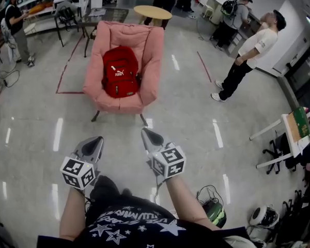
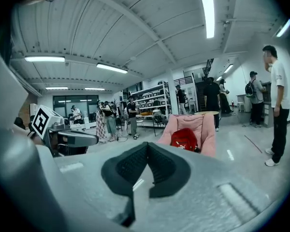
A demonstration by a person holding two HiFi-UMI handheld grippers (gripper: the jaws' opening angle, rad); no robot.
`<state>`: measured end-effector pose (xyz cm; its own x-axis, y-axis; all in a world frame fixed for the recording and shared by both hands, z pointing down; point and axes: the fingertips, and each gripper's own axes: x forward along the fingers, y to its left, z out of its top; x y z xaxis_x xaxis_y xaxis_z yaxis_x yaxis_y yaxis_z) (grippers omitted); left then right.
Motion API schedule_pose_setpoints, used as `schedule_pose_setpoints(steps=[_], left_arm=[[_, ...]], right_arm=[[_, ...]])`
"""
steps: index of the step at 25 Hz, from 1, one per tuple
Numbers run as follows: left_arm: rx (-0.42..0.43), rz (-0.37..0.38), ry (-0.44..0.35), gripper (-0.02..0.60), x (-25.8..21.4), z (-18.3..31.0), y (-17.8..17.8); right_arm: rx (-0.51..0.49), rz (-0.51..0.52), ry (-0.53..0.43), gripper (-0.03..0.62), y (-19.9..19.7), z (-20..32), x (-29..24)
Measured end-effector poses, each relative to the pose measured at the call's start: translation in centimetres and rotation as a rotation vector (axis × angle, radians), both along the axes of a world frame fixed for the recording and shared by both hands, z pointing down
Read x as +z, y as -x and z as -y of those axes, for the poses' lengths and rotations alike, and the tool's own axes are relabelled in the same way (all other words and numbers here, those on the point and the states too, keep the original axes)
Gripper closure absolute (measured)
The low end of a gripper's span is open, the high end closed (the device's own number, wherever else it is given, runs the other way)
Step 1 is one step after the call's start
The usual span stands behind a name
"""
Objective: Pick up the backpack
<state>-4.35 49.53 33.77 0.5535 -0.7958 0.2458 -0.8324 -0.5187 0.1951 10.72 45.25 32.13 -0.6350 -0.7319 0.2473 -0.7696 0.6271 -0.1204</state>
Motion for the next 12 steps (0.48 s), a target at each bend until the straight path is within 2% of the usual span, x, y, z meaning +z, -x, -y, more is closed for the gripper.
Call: schedule_pose_setpoints(steps=[5,12], left_arm=[[0.003,-0.013,0.004,0.574,-0.1,0.1,-0.4],[0.027,-0.027,0.022,0.574,1.1,4.0,-0.3]], right_arm=[[-0.057,0.079,0.012,0.594,0.2,-0.3,0.0],[-0.017,0.036,0.027,0.594,-0.1,3.1,1.6]])
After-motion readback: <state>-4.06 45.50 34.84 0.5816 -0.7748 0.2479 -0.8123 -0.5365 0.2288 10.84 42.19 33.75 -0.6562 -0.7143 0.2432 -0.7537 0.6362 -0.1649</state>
